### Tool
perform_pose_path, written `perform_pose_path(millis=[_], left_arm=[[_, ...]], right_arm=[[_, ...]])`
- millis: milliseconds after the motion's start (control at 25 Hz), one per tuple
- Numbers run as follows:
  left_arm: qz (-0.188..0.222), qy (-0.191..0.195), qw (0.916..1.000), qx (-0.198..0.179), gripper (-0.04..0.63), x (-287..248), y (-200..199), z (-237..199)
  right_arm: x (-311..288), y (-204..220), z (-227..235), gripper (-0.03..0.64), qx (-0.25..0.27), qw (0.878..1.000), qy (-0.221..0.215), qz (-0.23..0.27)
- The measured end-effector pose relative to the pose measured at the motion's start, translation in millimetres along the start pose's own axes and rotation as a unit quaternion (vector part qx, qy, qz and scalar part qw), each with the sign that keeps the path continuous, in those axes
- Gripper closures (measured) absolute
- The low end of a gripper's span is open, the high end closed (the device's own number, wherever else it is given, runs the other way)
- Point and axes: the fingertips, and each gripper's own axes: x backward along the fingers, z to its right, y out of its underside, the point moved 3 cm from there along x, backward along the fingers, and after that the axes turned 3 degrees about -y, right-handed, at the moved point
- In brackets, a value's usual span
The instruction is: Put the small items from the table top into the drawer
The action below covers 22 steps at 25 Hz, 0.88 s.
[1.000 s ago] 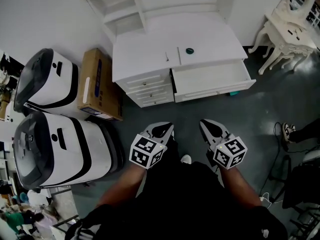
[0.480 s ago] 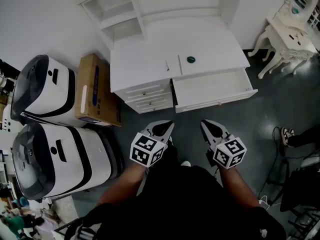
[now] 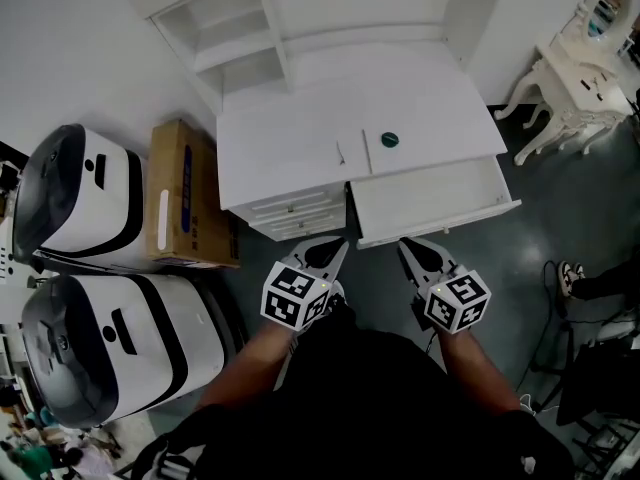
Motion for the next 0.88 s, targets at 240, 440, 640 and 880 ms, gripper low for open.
perform_pose_path(millis=[240, 440, 640, 880], left_arm=[[-0.003, -0.005, 1.0000, -0.001, 0.586, -9, -9, -50], [-0.009, 0.001, 1.0000, 0.001, 0.586, -18, -10, -82], [-0.017, 0.010, 0.9998, -0.002, 0.586, -27, -6, -103], [-0.028, 0.005, 0.9996, 0.007, 0.586, -37, 2, -121]], right_arm=[[-39, 2, 21, 0.592, -0.005, 0.999, 0.028, -0.027], [-67, -3, 32, 0.592, -0.001, 0.998, 0.044, -0.041], [-96, -9, 35, 0.592, 0.008, 0.998, 0.047, -0.046], [-124, -8, 43, 0.592, 0.031, 0.996, 0.046, -0.071]])
